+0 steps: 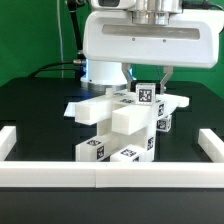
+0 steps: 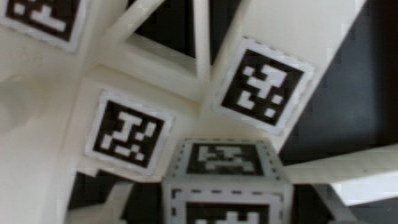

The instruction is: Assemble chair

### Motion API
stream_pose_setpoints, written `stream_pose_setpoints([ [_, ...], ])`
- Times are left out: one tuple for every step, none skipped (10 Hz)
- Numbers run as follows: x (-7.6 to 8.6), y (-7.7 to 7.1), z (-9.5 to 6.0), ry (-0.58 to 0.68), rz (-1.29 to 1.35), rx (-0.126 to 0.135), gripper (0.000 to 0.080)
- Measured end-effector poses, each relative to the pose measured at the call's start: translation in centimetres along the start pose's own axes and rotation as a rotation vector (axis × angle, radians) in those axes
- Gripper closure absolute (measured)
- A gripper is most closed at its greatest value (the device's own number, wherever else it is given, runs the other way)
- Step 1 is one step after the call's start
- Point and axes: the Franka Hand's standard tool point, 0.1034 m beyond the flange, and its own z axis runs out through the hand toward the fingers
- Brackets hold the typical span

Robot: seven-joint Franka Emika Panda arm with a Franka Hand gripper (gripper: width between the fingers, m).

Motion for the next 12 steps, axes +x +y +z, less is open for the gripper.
stream_pose_setpoints([
  [-0.01,-0.02,0.0,0.0,0.06,0.001,0.0512],
  [-0.03,-0.07,0.0,-0.001,0.127,0.004,0.0512],
  [-0.04,-0.11,0.0,-0.002,0.177,0.005,0.0512],
  [-0.06,-0.16,0.0,-0.003,0.254,0.006,0.0512],
  [-0.07,-0.19,0.0,-0.003,0.322,0.006,0.0512],
  [-0.09,-0.21,0.0,-0.003,0.376,0.007,0.0512],
  [-0.1,-0.25,0.0,-0.004,0.412,0.007,0.0512],
  [-0.15,-0.38,0.0,-0.008,0.497,0.014,0.0512],
  [-0.19,-0.46,0.01,-0.01,0.555,0.015,0.0512],
  [-0.19,-0.47,0.01,-0.01,0.581,0.015,0.0512],
  [-0.19,-0.47,0.01,-0.01,0.58,0.015,0.0512],
  [-0.19,-0.46,0.01,-0.01,0.563,0.015,0.0506],
])
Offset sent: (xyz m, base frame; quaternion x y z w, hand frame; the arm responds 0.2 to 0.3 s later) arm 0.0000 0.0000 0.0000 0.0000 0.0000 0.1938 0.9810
